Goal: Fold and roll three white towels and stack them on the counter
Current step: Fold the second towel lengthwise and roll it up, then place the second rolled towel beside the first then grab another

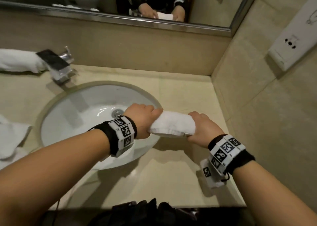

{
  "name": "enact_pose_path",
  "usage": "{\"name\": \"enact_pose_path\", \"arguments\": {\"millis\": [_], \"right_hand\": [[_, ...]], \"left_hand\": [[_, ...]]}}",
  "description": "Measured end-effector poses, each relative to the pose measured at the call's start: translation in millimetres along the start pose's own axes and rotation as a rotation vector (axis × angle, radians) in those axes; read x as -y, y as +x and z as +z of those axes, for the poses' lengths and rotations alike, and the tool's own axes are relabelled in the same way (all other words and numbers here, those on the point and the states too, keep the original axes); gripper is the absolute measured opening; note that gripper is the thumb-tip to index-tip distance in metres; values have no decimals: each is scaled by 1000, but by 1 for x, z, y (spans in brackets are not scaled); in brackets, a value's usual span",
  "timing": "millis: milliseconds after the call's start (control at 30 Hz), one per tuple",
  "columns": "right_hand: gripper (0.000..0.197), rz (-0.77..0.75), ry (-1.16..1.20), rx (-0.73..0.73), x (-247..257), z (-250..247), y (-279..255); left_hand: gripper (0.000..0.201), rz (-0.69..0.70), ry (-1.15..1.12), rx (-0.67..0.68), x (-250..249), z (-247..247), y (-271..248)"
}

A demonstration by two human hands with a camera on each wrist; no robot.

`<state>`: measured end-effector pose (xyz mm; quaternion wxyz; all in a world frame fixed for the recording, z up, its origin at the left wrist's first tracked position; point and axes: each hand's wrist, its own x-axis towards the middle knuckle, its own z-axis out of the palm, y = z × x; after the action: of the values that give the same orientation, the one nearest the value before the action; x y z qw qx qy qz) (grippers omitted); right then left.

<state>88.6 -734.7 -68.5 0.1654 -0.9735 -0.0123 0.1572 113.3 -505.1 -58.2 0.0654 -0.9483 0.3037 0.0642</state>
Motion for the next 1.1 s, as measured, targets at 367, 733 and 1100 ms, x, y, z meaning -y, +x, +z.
{"name": "enact_pose_path", "arguments": {"millis": [367, 733, 1100], "right_hand": [[61, -391, 42, -24, 175, 10, 19], [65, -493, 168, 42, 430, 94, 142], [68, -340, 58, 84, 545, 147, 257]], "left_hand": [[61, -299, 15, -67, 130, -16, -130], [83, -484, 137, 21, 386, 29, -213], [75, -690, 65, 63, 509, 102, -187]]}}
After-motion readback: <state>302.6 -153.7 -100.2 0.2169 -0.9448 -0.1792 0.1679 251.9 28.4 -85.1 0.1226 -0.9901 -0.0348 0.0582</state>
